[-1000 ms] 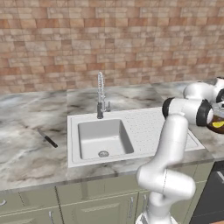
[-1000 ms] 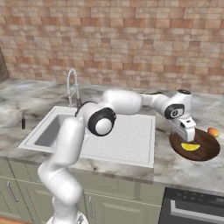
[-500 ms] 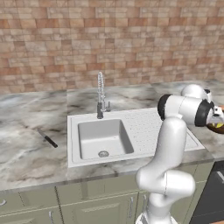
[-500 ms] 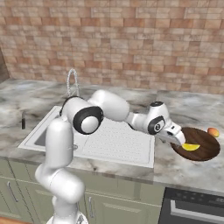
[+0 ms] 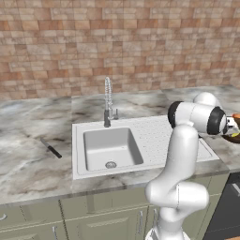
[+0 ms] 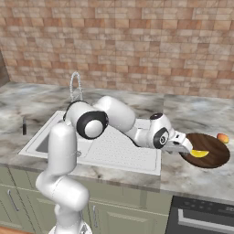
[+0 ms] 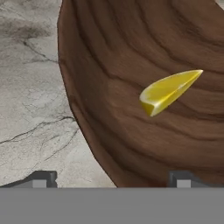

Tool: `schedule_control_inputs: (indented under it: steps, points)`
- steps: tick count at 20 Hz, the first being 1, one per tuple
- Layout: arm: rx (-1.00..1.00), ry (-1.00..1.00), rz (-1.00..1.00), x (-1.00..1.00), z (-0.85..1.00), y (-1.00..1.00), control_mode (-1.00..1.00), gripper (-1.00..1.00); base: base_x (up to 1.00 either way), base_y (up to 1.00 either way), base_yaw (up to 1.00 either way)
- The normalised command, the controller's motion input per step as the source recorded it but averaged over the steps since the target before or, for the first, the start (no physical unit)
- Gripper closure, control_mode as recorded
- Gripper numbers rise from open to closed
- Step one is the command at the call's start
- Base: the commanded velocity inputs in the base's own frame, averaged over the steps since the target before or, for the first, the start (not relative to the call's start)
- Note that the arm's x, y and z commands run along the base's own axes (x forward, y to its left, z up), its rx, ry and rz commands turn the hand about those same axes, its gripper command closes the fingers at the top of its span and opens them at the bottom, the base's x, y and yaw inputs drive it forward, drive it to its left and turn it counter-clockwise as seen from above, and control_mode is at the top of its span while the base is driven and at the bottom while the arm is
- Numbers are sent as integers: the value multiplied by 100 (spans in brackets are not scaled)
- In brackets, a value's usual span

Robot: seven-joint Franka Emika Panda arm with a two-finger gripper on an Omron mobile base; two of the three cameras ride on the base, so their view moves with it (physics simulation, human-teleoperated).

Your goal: Pick the lemon wedge from the sink and place it in the bowl. Then pick the bowl and place it in the microwave. Then close the microwave door and press the start button.

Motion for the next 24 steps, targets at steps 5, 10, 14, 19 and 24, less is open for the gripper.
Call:
schedule_control_inputs:
  steps: [5,10,14,19,24]
  points:
    - [-2,15,9,24,0,-32,-100,-100,0,0,0]
    - [-1,16,7,22,0,-34,-100,-100,0,0,0]
    - [0,16,6,9,0,-28,-100,100,0,0,0]
    - [0,6,5,-1,0,-22,-100,100,0,0,0]
    - [1,-1,3,-39,6,-4,-100,100,0,0,0]
